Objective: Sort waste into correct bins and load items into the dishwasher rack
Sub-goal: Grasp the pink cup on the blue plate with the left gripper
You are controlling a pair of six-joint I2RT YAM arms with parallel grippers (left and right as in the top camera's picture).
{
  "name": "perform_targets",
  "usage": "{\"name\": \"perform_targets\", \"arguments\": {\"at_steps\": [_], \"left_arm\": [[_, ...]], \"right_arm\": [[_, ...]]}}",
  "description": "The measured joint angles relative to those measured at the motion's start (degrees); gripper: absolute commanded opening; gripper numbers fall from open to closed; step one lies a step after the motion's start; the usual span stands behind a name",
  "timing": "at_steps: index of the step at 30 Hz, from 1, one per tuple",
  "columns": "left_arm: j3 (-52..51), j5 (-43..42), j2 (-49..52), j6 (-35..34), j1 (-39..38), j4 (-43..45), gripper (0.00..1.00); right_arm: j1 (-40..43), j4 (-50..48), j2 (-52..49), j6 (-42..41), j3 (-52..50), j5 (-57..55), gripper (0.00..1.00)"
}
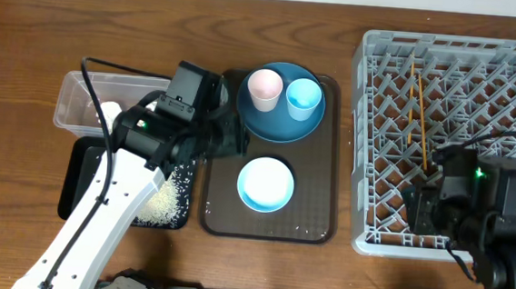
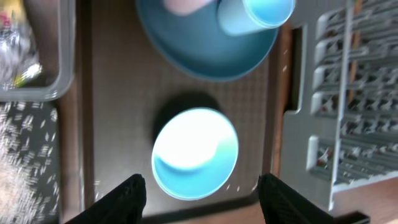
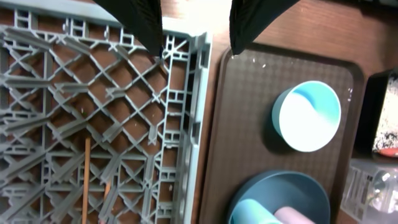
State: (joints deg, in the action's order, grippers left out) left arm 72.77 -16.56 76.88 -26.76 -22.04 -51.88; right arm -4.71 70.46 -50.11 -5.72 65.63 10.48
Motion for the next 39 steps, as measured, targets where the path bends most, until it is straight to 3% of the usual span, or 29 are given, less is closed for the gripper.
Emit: {"name": "perform_targets", "arguments": {"at_steps": [9, 22, 39], "left_arm": [[0.0, 0.2, 1.9, -1.8, 0.0, 11.6, 0.54], [-0.1, 3.3, 19.0, -3.1, 0.0, 31.8, 0.53], [-0.1, 11.5, 27.8, -7.8, -0.1, 36.3, 0.49]], "right_arm": [[0.0, -1.4, 0.2, 0.0, 0.0, 0.0, 0.45], [0.0, 5.0, 0.3, 1.7, 0.0, 0.0, 0.47], [0.0, 5.6, 0.2, 2.3, 0.0, 0.0, 0.47]]}}
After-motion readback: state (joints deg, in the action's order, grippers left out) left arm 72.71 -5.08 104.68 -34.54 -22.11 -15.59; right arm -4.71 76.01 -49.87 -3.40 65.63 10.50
